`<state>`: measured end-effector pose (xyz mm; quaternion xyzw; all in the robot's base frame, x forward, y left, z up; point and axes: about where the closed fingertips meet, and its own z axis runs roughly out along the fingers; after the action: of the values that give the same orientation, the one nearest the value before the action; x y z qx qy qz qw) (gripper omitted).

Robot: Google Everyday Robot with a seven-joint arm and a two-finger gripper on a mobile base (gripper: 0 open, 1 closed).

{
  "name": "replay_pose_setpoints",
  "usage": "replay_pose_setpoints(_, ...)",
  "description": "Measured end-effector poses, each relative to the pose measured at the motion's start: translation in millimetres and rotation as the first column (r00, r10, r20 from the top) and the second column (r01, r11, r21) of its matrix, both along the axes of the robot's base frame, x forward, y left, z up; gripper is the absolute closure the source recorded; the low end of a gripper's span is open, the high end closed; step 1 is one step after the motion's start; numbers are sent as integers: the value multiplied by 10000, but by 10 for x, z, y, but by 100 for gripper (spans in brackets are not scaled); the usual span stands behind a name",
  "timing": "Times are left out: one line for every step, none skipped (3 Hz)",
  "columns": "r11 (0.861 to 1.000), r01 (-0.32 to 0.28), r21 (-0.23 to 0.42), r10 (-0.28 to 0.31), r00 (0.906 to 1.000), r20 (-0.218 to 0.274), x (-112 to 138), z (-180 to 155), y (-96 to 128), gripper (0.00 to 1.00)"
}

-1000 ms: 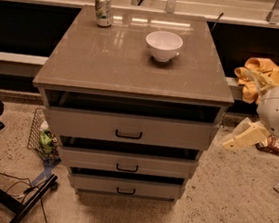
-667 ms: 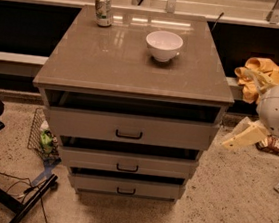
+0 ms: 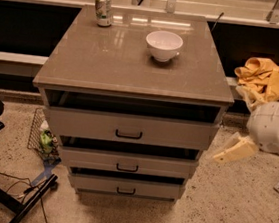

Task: Open top drawer

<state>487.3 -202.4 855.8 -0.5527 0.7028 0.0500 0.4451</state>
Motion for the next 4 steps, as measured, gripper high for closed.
replay_pose_setpoints(9997,151,188,-144,9992,-381,-5,-452,117,0)
replay_pose_setpoints(9995,173,-259,-192,9971,-743,98,-722,217,0)
replay_pose_setpoints(9959,121,-896,-222,9933,-1131,281,-933,284,0)
replay_pose_setpoints(9894,26,-1450,-256,9873,-1570,410,-1160,341,0)
